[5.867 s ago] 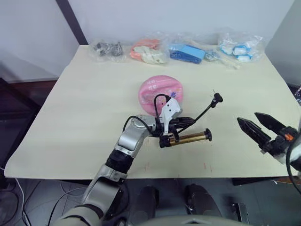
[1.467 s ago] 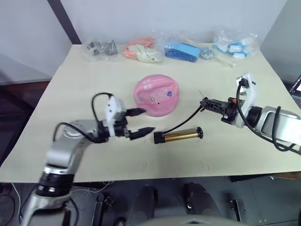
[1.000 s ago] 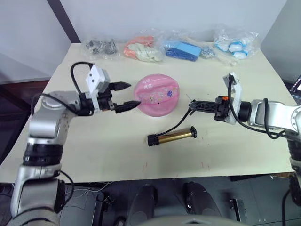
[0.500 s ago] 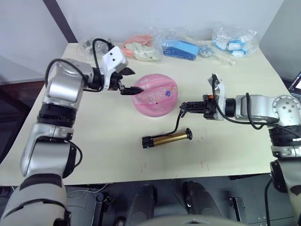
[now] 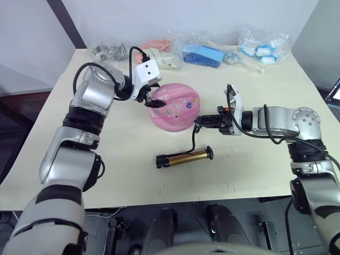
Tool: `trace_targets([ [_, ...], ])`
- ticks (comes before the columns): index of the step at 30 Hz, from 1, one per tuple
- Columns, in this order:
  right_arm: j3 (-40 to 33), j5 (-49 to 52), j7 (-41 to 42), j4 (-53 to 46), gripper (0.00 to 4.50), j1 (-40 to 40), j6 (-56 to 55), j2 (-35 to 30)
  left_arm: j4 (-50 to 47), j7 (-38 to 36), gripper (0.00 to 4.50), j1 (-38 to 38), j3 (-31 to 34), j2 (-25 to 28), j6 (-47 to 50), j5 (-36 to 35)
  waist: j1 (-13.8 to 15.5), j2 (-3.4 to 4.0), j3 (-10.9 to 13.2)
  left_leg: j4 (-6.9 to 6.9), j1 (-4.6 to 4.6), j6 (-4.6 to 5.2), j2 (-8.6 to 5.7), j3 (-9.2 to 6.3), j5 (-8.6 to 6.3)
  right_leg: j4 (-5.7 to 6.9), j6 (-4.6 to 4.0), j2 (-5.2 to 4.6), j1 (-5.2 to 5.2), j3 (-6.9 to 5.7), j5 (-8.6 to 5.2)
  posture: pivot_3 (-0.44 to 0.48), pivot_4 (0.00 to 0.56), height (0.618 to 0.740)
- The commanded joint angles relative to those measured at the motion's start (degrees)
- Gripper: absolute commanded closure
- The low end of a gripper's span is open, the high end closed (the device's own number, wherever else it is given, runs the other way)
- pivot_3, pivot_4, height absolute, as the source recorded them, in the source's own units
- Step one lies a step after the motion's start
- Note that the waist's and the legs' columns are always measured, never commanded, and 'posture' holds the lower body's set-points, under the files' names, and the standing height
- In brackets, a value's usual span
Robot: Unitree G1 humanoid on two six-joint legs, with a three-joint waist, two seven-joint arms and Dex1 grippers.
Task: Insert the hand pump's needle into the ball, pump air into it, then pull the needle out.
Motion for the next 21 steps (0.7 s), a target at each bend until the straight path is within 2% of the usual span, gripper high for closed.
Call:
trace_targets([
  [1,0.4,1.2,-2.8,2.7,4.16,-1.9,-1.5,3.0,0.5,0.5,2.45,-1.0,0.9,-0.4,-2.1,0.8,0.0,0.00,0.0,0.00,0.00,0.00,0.00,-0.01,0.00,0.01,0.00,0.00,0.00,0.00,0.00,0.000,0.150,0.740],
  [8,0.0,-2.6,-4.5,10.7,4.16,-5.8,-2.4,8.1,1.0,1.2,4.46,-0.9,1.7,-1.1,-3.1,1.3,-0.8,0.00,0.0,0.01,-0.01,0.00,-0.07,-0.02,0.00,0.03,0.00,-0.02,-0.02,-0.01,0.01,0.000,0.150,0.740],
  [21,-3.7,-6.9,-3.9,15.1,4.16,-7.2,0.4,11.4,-1.2,1.9,4.46,1.3,2.5,-0.7,-3.8,1.3,-1.1,0.01,0.0,0.02,0.02,-0.01,-0.10,-0.02,0.01,0.13,0.00,-0.02,-0.03,0.00,0.01,0.000,0.150,0.740],
])
